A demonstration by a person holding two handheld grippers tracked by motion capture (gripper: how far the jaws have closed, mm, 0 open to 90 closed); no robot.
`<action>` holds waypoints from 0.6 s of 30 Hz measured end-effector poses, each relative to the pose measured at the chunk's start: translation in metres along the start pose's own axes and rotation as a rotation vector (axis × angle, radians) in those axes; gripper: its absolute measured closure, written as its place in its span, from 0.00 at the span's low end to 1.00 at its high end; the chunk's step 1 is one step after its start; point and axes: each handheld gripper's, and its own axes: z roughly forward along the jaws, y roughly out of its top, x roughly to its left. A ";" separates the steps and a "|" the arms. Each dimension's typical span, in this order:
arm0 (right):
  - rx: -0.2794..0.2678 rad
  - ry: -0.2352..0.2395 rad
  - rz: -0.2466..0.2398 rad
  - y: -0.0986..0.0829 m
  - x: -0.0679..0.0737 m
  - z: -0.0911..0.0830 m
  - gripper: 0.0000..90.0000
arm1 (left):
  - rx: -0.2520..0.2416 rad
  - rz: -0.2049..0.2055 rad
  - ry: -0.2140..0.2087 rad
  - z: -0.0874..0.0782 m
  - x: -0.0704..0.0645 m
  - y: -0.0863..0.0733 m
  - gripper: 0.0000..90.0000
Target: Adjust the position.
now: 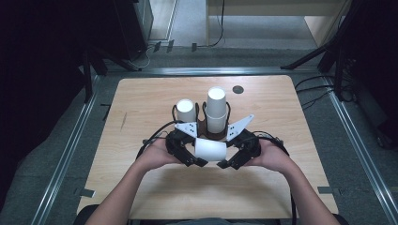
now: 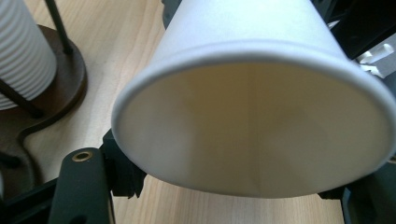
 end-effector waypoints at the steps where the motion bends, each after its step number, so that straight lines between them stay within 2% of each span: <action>1: 0.008 -0.001 -0.001 0.000 0.000 0.001 0.27 | 0.003 -0.002 0.003 -0.001 0.000 0.001 0.31; 2: 0.015 -0.002 -0.001 0.000 0.000 0.002 0.27 | 0.015 0.007 0.020 -0.004 -0.002 0.002 0.31; 6: 0.015 -0.006 -0.002 0.000 0.001 0.002 0.27 | 0.026 0.007 0.035 -0.009 -0.003 0.004 0.31; 11: 0.012 -0.023 -0.010 0.000 0.000 0.002 0.27 | 0.063 -0.015 0.074 -0.014 -0.004 0.008 0.31; 18: 0.020 -0.049 -0.017 -0.001 -0.001 0.004 0.26 | 0.122 -0.015 0.098 -0.015 -0.007 0.013 0.31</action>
